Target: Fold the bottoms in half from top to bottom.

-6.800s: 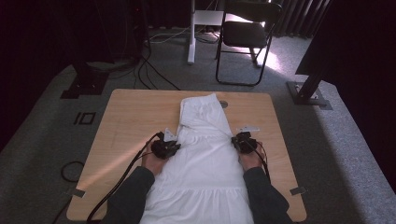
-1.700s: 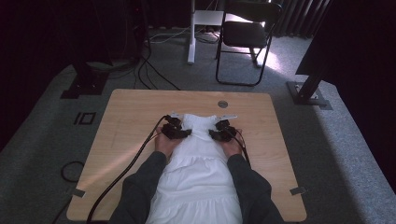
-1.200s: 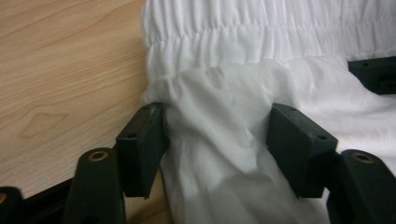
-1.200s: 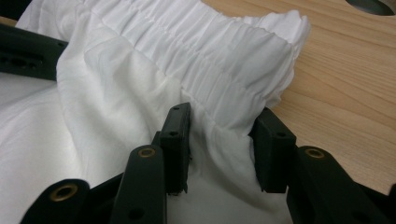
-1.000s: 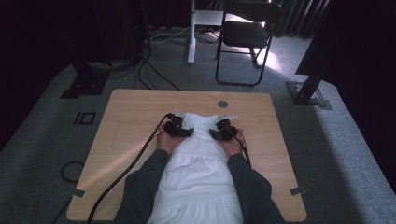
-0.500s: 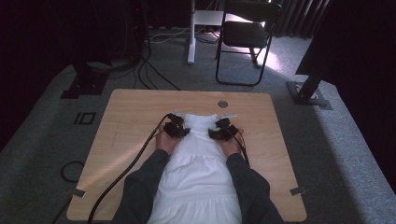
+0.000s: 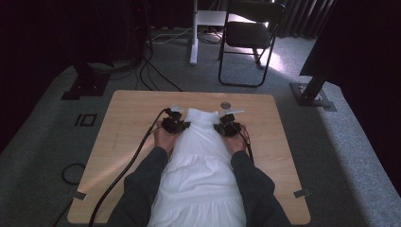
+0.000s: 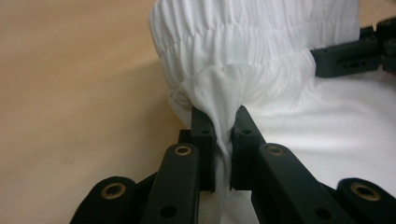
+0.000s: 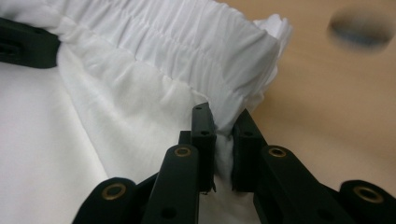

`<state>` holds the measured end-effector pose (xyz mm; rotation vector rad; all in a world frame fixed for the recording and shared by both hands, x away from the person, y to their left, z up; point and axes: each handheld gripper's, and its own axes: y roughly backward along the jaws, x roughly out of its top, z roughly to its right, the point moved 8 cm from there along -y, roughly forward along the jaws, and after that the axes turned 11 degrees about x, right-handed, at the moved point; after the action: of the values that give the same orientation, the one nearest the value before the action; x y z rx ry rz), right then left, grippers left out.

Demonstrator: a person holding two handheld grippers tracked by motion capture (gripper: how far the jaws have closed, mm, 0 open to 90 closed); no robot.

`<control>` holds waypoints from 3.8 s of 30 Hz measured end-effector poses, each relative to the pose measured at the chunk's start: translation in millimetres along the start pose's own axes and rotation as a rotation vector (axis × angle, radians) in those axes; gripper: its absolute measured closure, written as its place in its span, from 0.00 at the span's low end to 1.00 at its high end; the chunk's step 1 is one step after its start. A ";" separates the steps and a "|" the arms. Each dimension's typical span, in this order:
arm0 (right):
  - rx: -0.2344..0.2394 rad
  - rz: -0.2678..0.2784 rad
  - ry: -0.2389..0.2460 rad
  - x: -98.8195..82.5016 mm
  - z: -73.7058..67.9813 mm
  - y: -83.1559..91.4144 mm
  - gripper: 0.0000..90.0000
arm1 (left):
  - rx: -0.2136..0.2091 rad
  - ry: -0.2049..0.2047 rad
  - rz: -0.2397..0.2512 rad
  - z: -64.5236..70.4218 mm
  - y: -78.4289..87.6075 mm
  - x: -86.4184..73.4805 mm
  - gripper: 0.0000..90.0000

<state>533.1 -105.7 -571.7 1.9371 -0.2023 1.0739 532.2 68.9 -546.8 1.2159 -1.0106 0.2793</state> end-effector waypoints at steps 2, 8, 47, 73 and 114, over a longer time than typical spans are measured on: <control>-0.003 0.053 0.038 20.8 -6.8 14.3 0.91 | 0.006 0.007 0.048 -5.8 14.6 16.5 0.94; -0.041 0.152 0.171 82.8 -27.8 55.7 0.92 | 0.012 0.007 0.166 -16.7 53.9 62.6 0.94; 0.207 0.088 0.273 -77.2 -125.3 134.5 0.92 | -0.078 -0.173 0.133 87.6 160.6 -97.2 0.91; 0.246 -0.151 0.111 -132.9 -107.7 69.8 0.84 | -0.073 -0.169 -0.051 80.9 101.8 -159.4 0.89; -0.005 -0.141 -0.007 -35.2 -13.4 -8.1 0.89 | 0.072 -0.135 -0.120 15.5 -14.5 -49.6 0.89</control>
<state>507.6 -99.7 -600.0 1.9209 -0.0710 0.9733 506.6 65.8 -594.1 1.3696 -1.0458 0.1422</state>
